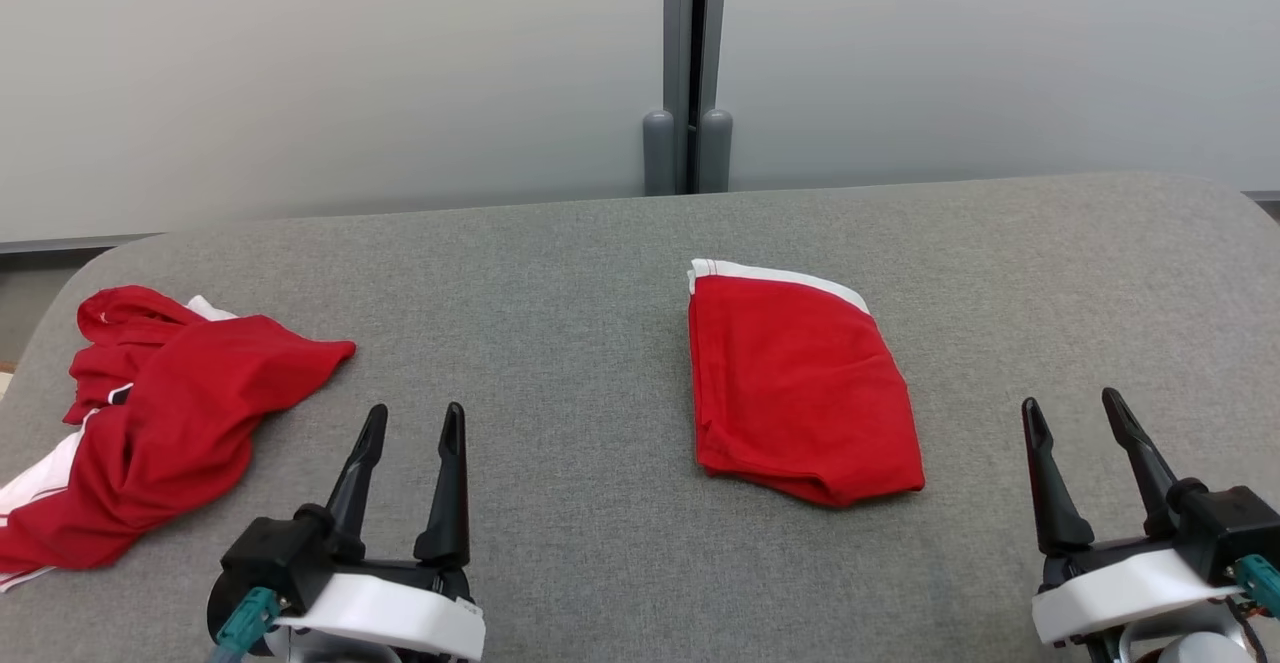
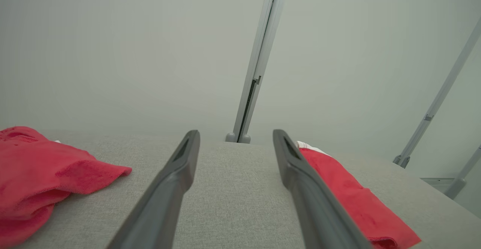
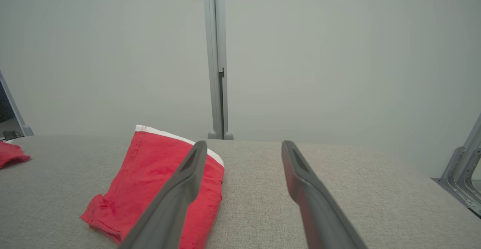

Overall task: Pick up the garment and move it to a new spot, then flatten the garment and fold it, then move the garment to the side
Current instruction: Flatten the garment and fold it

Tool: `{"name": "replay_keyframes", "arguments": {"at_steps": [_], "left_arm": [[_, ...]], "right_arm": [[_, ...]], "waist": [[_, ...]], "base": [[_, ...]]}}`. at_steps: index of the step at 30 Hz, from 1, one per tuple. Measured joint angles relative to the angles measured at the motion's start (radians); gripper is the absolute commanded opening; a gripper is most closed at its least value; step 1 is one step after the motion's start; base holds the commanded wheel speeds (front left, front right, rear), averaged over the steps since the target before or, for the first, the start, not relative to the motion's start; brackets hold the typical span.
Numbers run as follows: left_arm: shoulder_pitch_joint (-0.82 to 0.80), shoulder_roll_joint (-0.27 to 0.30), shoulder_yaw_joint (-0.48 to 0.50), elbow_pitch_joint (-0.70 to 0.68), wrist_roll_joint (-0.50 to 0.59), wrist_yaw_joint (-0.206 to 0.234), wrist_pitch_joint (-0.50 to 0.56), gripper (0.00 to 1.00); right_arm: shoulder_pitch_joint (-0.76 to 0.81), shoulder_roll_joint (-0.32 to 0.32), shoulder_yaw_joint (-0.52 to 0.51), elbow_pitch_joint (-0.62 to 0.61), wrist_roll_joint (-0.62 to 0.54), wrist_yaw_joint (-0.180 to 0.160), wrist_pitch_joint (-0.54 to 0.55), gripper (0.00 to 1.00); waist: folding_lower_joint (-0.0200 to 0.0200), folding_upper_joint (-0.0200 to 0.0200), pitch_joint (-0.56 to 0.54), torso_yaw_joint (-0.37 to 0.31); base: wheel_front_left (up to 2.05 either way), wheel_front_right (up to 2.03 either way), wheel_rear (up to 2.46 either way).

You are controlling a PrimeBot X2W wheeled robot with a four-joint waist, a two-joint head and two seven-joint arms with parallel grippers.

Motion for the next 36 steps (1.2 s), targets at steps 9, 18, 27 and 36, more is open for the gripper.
{"name": "replay_keyframes", "arguments": {"at_steps": [9,18,27,36], "left_arm": [[0.012,0.0,-0.023,0.001,0.032,0.008,0.0,1.0],[0.012,0.0,-0.027,0.008,0.063,0.021,0.0,1.0],[-0.023,0.0,-0.047,0.012,0.06,0.026,0.0,1.0],[-0.09,0.0,-0.096,0.021,0.035,0.009,0.0,1.0]], "right_arm": [[0.03,0.04,-0.025,-0.025,-0.04,0.0,0.0,1.0],[0.04,0.054,-0.035,-0.005,-0.025,0.0,0.0,1.0],[-0.055,0.023,0.015,0.017,-0.001,0.0,0.0,0.0],[-0.302,-0.019,0.126,0.182,-0.002,0.0,0.008,0.0]], "waist": [[0.0,0.0,0.006,0.004],[0.0,0.0,0.011,0.029],[0.0,0.0,0.077,0.087],[0.0,0.0,0.184,0.192]], "base": [[0.0,0.0,0.0],[0.0,0.0,0.0],[0.0,0.0,0.0],[0.0,0.0,0.0]]}}
